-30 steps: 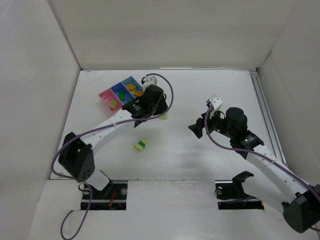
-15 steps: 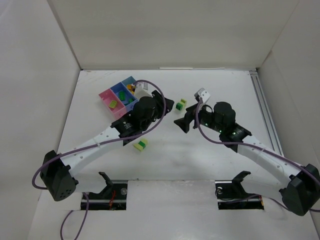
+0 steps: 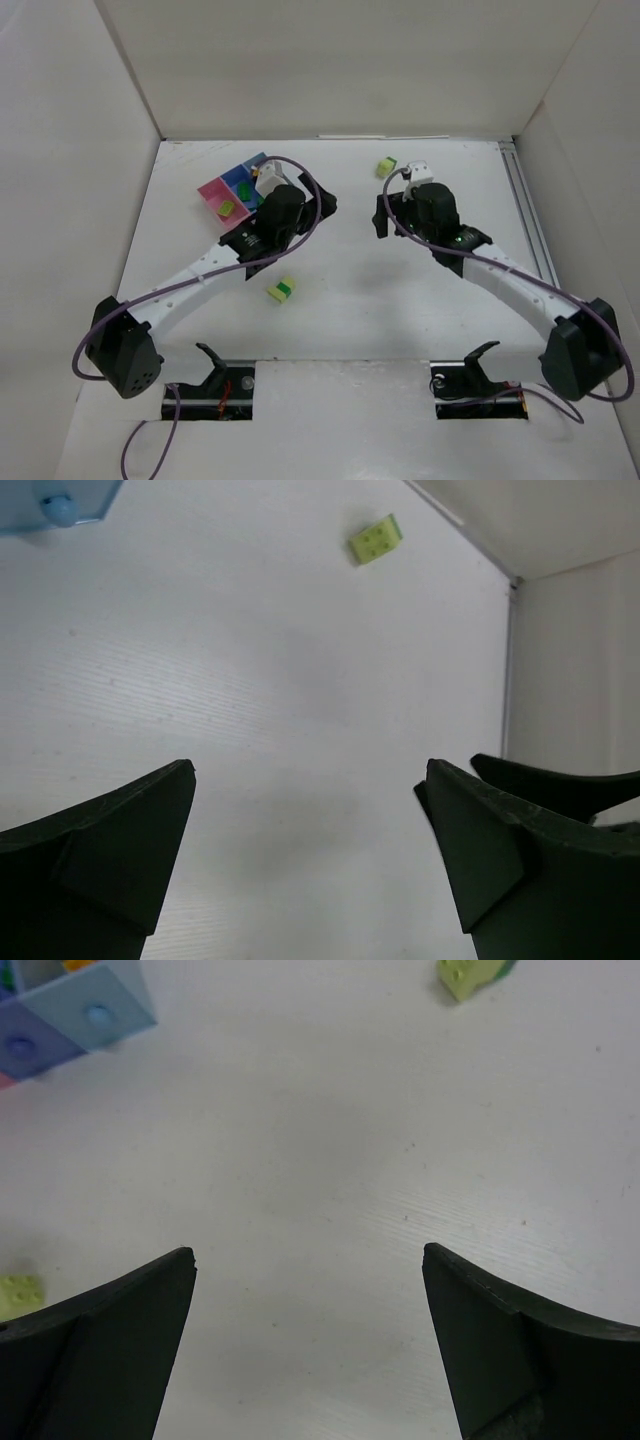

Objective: Sort the legos into containers by color

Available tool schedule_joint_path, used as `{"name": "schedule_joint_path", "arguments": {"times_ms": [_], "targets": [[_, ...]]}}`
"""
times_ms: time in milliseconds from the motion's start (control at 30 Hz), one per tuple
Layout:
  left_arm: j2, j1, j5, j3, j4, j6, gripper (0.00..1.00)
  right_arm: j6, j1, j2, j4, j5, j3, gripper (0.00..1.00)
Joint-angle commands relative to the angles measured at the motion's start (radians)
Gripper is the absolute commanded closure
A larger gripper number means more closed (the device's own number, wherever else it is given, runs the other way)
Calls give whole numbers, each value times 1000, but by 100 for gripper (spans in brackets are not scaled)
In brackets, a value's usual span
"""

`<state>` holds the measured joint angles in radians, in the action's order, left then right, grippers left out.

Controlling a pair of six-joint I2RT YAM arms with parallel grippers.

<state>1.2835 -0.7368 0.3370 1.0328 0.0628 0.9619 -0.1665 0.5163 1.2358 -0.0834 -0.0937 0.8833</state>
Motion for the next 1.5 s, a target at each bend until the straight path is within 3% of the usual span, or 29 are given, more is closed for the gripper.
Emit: {"name": "schedule_joint_path", "arguments": {"times_ms": [0, 167, 300, 367, 500, 600, 1100, 1467], "targets": [[26, 30, -10, 52, 101, -43, 0, -48, -19, 132, -97, -139, 156, 0], [75, 63, -50, 64, 114, -72, 0, -111, -75, 394, -211, -239, 442, 1], [100, 86, -89, 64, 114, -86, 0, -191, -139, 650, -375, -328, 823, 3], [129, 115, -136, 64, 114, -97, 0, -289, -168, 815, -511, -267, 974, 3], [158, 163, -214, 73, 101, -127, 0, -411, -219, 1066, -597, -215, 1295, 3], [180, 186, -263, 73, 89, -143, 0, -470, -251, 1158, -647, -138, 1436, 4], [252, 226, -428, 55, 35, -216, 1, -643, -311, 1353, -506, 94, 1566, 9], [252, 274, -481, 24, 16, -226, 3, -683, -300, 1375, -496, 25, 1551, 16]]}}
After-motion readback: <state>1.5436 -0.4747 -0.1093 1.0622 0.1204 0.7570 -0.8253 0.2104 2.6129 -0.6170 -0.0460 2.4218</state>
